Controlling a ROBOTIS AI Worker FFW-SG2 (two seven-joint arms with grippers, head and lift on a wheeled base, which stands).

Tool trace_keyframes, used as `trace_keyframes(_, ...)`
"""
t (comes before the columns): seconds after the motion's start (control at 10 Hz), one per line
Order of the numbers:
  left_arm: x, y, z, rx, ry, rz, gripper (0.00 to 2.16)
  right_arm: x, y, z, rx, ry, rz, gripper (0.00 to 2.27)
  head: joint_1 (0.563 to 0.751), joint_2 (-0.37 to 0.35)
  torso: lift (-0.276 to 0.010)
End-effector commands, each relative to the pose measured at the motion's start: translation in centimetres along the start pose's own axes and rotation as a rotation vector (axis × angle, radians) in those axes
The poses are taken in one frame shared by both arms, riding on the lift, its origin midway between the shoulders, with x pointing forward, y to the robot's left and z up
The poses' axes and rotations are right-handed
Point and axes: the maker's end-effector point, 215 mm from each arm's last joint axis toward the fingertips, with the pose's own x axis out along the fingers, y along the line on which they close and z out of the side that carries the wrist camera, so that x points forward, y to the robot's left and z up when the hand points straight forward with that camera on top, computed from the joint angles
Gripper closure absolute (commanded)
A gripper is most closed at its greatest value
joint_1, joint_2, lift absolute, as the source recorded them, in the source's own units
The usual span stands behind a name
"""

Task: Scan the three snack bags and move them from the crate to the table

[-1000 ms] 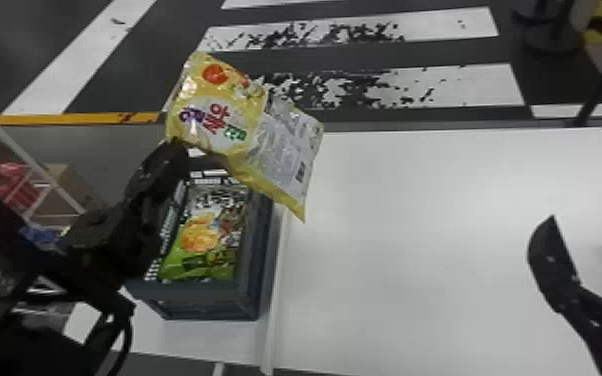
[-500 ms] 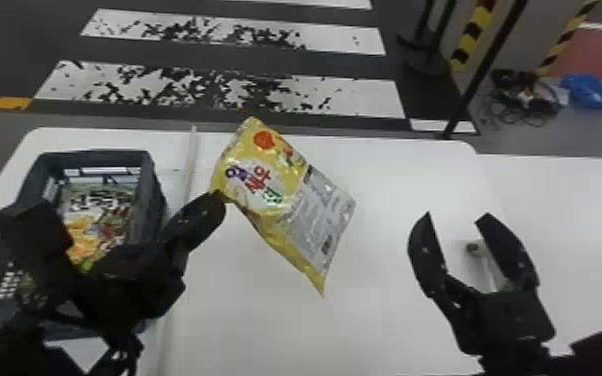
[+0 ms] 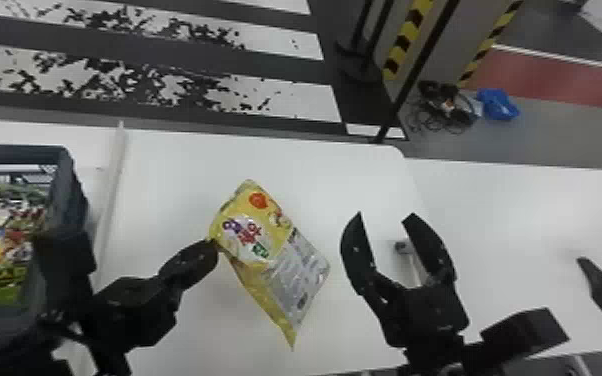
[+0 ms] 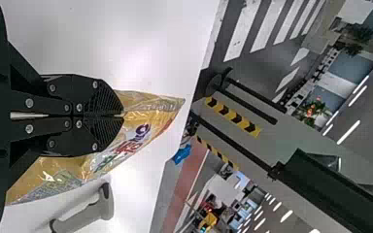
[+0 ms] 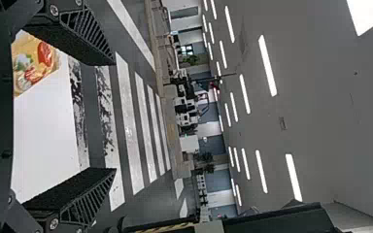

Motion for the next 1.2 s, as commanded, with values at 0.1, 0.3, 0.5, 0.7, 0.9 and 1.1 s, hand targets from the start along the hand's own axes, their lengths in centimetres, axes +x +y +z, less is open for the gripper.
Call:
trace_keyframes(0.1,3.1,0.2,-3.0,-0.003,0.073,-0.028,2.05,-0.1,-0.4,0.0,-0.007,0.000,-0.005,0.11,0.695,-0.300,-0.062)
trace_keyframes(0.3,5.4,-0.2,-4.3,0.029,0.116,-0.042,2.05,-0.4,-0.7,0.5,-0.010,-0.006,-0.008,0.11,0.695,-0.329,-0.062)
trace_keyframes(0.5,6.4,0.3,-7.7,0.027,0.258,-0.025,1.35,-0.7,-0.9,0.7,-0.015,-0.007,-0.015,0.11,0.695,-0.350,-0.062)
trace_keyframes(0.7,6.1,1.2,-7.5,0.076,0.262,0.009,0.00,-0.9,-0.9,0.9,-0.016,-0.011,-0.013,0.11,0.695,-0.350,-0.062)
trace_keyframes(0.9,5.0,4.1,-5.9,0.210,0.237,0.140,0.03,-1.0,-0.8,1.0,-0.015,-0.011,-0.013,0.11,0.695,-0.350,-0.062)
trace_keyframes(1.1,2.9,7.3,-3.9,0.210,0.199,0.210,0.03,-1.4,-0.7,1.2,-0.015,-0.020,-0.012,0.11,0.695,-0.316,-0.062)
